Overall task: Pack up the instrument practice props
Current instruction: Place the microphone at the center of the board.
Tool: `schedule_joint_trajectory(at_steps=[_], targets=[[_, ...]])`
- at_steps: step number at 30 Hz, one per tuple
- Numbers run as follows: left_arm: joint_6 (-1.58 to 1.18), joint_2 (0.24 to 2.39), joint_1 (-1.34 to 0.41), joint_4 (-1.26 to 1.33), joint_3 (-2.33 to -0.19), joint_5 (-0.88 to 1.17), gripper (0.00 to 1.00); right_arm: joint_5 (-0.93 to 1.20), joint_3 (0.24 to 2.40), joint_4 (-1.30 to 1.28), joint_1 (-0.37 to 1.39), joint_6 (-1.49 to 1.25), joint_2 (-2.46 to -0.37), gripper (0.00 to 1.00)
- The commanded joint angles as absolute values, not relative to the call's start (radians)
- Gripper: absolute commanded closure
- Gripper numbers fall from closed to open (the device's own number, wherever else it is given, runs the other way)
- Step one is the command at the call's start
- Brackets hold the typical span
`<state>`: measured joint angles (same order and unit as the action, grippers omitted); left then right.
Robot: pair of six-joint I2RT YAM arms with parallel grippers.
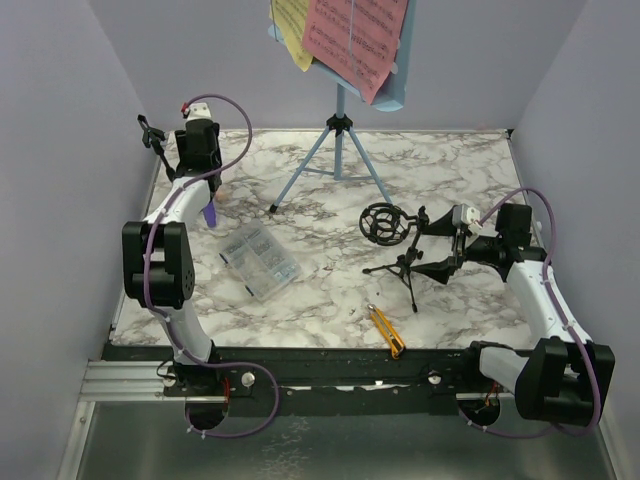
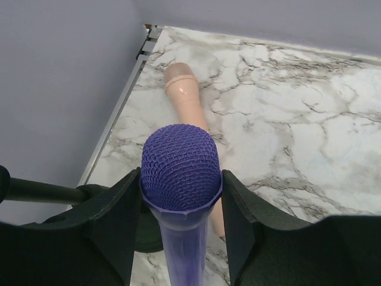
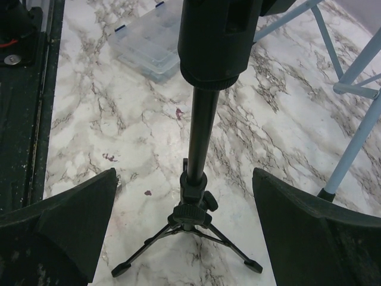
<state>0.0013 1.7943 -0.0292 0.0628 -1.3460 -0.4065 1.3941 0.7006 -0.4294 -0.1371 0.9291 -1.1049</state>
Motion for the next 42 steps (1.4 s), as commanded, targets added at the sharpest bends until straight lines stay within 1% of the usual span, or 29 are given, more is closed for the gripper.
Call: schedule_joint_trajectory(at_steps=[1,6,12,15,19,23,24,25,31,35,36,38,42], targets=[[-0.047,1.852,-0.009,0.014,-1.405,-0.476,1.00,1.425,0.745,-0.535,-0.134,1.023,-1.135,0.01],[-0.084,1.898,-0.009,0.004,-1.415,-0.477,0.99,1.425,0.747,-0.545,-0.135,1.034,-1.138,0.01],[-0.117,1.955,-0.009,-0.025,-1.433,-0.505,0.92,1.423,0.747,-0.546,-0.134,1.035,-1.138,0.01],[-0.132,1.995,-0.009,-0.053,-1.464,-0.546,0.91,1.422,0.749,-0.546,-0.135,1.035,-1.137,0.01],[-0.138,2.025,-0.009,-0.057,-1.470,-0.572,0.87,1.424,0.751,-0.549,-0.134,1.037,-1.137,0.01],[-0.154,2.046,-0.009,-0.061,-1.475,-0.585,0.78,1.422,0.750,-0.551,-0.135,1.039,-1.138,0.01],[-0.156,2.046,-0.009,-0.060,-1.475,-0.587,0.73,1.422,0.751,-0.552,-0.134,1.040,-1.138,0.01],[-0.156,2.049,-0.009,-0.060,-1.475,-0.588,0.69,1.422,0.751,-0.551,-0.134,1.040,-1.138,0.01],[-0.160,2.052,-0.009,-0.060,-1.469,-0.589,0.52,1.421,0.752,-0.555,-0.135,1.042,-1.139,0.01],[-0.164,2.049,-0.009,-0.060,-1.465,-0.586,0.40,1.419,0.754,-0.555,-0.134,1.042,-1.141,0.01],[-0.166,2.042,-0.009,-0.059,-1.462,-0.578,0.33,1.419,0.753,-0.557,-0.135,1.043,-1.142,0.01],[-0.167,2.038,-0.009,-0.062,-1.461,-0.575,0.29,1.419,0.755,-0.557,-0.135,1.043,-1.143,0.01],[-0.175,2.021,-0.009,-0.063,-1.458,-0.563,0.27,1.417,0.756,-0.558,-0.134,1.045,-1.142,0.01]])
